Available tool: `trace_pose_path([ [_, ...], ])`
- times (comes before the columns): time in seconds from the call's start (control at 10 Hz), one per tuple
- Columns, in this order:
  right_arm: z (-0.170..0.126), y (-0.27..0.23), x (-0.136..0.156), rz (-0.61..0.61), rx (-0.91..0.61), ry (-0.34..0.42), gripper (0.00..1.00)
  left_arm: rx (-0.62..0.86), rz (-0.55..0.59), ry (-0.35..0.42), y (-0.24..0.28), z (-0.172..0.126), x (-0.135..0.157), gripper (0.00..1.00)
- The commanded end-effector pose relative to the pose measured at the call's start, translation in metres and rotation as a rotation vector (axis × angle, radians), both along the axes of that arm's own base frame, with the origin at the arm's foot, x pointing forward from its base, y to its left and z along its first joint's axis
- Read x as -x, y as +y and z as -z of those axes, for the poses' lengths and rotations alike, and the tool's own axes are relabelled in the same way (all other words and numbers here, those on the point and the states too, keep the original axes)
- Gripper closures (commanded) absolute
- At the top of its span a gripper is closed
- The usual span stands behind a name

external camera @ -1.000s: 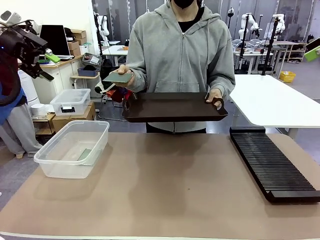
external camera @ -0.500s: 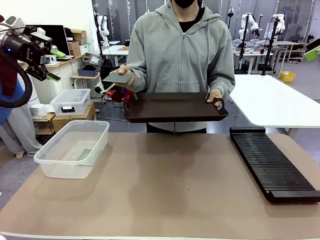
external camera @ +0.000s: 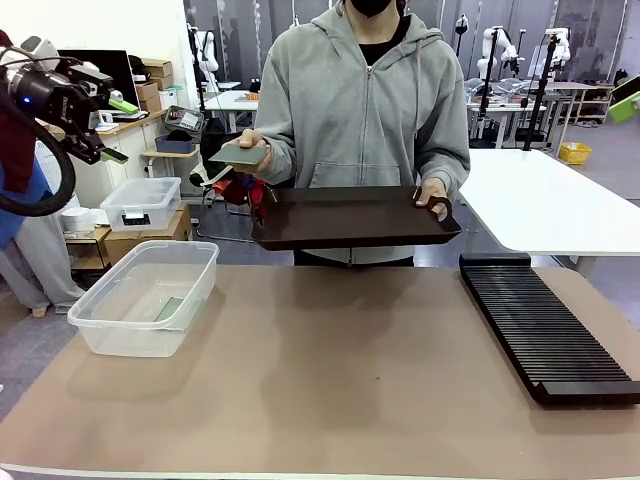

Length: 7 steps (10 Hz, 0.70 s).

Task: Sort PCBs into racks and boxes based on the side picked up.
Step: Pick up the Blank PCB handed by the Human.

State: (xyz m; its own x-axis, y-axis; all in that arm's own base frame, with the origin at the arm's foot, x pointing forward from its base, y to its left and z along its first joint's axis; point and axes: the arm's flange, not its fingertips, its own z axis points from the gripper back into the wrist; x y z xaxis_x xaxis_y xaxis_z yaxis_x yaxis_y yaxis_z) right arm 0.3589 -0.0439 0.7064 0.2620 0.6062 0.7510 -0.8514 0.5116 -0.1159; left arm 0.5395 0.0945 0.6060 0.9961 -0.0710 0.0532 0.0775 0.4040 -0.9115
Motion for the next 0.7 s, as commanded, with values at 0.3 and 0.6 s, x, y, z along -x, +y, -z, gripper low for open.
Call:
trace_pose_path([
  [0.3, 0.001, 0.001, 0.0, -0.019, -0.01, 0.0, 0.0, 0.228, -0.06, 0.059, -0.035, 0.033, -0.019, 0.0],
  [0.6, 0.001, 0.001, 0.0, -0.019, -0.01, 0.0, 0.0, 0.272, -0.018, 0.039, -0.069, 0.054, -0.027, 0.0],
])
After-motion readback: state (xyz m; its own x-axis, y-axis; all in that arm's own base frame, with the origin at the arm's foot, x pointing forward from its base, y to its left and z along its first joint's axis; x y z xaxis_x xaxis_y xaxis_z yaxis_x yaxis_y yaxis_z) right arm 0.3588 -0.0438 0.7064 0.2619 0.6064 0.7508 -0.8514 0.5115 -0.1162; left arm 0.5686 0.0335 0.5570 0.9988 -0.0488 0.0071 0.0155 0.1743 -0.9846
